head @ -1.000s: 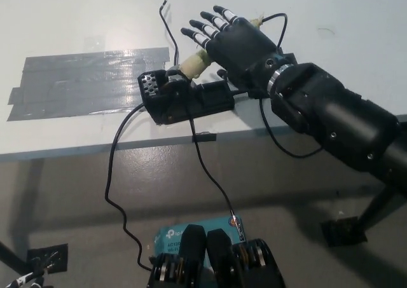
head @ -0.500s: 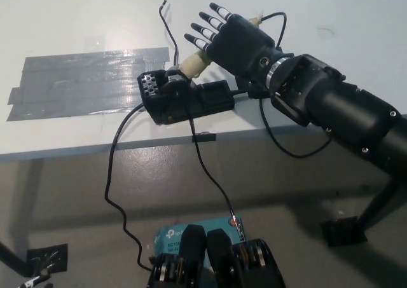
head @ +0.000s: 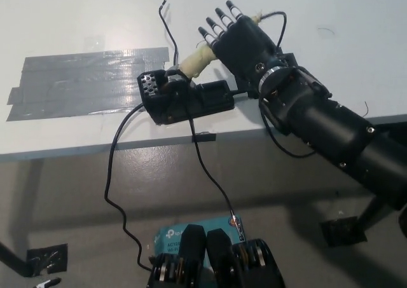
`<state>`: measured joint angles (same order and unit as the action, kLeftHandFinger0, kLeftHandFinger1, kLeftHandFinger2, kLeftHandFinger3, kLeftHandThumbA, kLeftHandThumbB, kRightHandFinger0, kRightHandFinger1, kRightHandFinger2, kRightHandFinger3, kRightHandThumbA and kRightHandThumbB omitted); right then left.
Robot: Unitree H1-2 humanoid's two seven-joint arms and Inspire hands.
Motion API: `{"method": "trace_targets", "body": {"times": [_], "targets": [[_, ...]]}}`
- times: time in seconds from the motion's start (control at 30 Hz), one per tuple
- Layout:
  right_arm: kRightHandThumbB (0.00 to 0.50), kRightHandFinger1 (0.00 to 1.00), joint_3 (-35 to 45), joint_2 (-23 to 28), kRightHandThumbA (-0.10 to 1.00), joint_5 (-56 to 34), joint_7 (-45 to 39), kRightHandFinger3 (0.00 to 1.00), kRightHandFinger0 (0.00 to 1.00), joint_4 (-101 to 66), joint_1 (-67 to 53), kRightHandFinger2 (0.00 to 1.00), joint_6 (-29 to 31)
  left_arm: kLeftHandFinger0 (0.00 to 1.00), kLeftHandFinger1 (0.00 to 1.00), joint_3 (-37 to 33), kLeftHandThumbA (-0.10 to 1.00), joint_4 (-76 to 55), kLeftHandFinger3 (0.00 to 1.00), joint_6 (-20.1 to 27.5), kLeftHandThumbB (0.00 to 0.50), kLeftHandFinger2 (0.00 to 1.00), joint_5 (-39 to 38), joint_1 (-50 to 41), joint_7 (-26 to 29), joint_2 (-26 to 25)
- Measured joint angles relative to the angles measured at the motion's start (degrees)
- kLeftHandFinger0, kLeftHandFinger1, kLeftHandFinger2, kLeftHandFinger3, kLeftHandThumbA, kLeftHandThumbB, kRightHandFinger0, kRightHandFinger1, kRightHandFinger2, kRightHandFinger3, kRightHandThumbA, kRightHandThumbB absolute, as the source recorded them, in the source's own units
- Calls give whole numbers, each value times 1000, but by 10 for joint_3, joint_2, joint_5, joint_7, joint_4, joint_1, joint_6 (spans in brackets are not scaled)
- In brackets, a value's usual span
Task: The robot uses its right hand to grab the soldering gun kept on the middle of the table and pulls it out of its base and keep it on the right side of the base
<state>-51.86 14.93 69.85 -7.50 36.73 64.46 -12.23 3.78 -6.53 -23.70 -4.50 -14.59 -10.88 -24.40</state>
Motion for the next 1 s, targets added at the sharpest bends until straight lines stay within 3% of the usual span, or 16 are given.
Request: {"method": "trace_targets", "body": {"times": [0.03, 0.07, 0.1, 0.2, 0.23, 0.3, 0.37, 0.5, 0.6, 0.63, 0.7, 0.73, 0.83, 0.9, 0.93, 1.0], "targets": [[229, 358, 8, -2, -95, 1, 1, 1000, 274, 2, -1, 394, -4, 396, 516, -2, 563, 0, 842, 0, 247, 620, 1, 0, -2, -2], [228, 228, 22, -5, -100, 0, 7, 1000, 142, 3, -4, 225, -7, 402, 519, -3, 562, 0, 843, 0, 247, 622, 3, 1, -4, -3], [147, 9, 34, -7, -100, -1, 15, 1000, 6, 5, -9, 10, -7, 424, 526, -5, 554, 0, 843, 0, 234, 610, 5, 1, -5, -5], [83, 0, 72, -15, -26, -7, 40, 918, 0, 19, -23, 18, -10, 414, 522, -9, 548, 0, 872, -1, 221, 616, 10, 1, -7, -9], [142, 0, 81, -16, -33, -7, 49, 338, 0, 23, -27, 6, -10, 421, 528, -10, 547, 0, 875, -2, 210, 618, 10, 1, -7, -9], [163, 0, 82, -15, -95, -6, 67, 27, 0, 38, -32, 29, -6, 431, 540, -12, 550, 0, 878, -2, 203, 630, 13, 0, -8, -10], [183, 0, 82, -13, -100, -5, 85, 150, 0, 49, -36, 47, -2, 443, 554, -15, 550, 0, 865, -2, 203, 641, 15, 0, -10, -10], [166, 0, 82, -6, -100, -5, 121, 0, 0, 57, -42, 88, 9, 460, 547, -21, 559, 1, 860, -2, 210, 632, 19, 1, -14, -10], [141, 0, 82, -1, -100, -5, 152, 22, 0, 59, -46, 180, 23, 464, 534, -26, 574, 6, 850, -2, 200, 624, 23, 0, -15, -10], [133, 0, 82, 0, -100, -5, 161, 150, 0, 60, -48, 218, 27, 433, 514, -27, 566, 6, 849, -2, 191, 612, 25, 0, -15, -10], [169, 0, 82, 2, -91, -5, 180, 124, 0, 61, -51, 222, 34, 413, 512, -29, 566, 8, 847, -2, 196, 608, 28, -1, -17, -10], [174, 0, 82, 3, -78, -5, 188, 280, 0, 63, -51, 246, 38, 409, 514, -30, 566, 8, 836, -2, 200, 611, 29, -1, -17, -10], [190, 0, 82, 8, -45, -5, 218, 395, 0, 65, -51, 202, 52, 412, 502, -30, 568, 8, 822, -1, 202, 592, 33, -2, -19, -11], [186, 0, 82, 13, -47, -5, 226, 397, 0, 64, -51, 203, 61, 462, 521, -30, 576, 8, 839, -1, 200, 598, 35, -4, -20, -14], [245, 0, 82, 15, -55, -5, 228, 215, 0, 63, -51, 157, 65, 434, 499, -30, 580, 8, 848, -1, 206, 585, 36, -5, -20, -16], [213, 0, 83, 23, -100, -5, 236, 74, 0, 63, -50, 195, 74, 419, 484, -30, 583, 8, 847, -1, 200, 581, 39, -6, -20, -21]]}}
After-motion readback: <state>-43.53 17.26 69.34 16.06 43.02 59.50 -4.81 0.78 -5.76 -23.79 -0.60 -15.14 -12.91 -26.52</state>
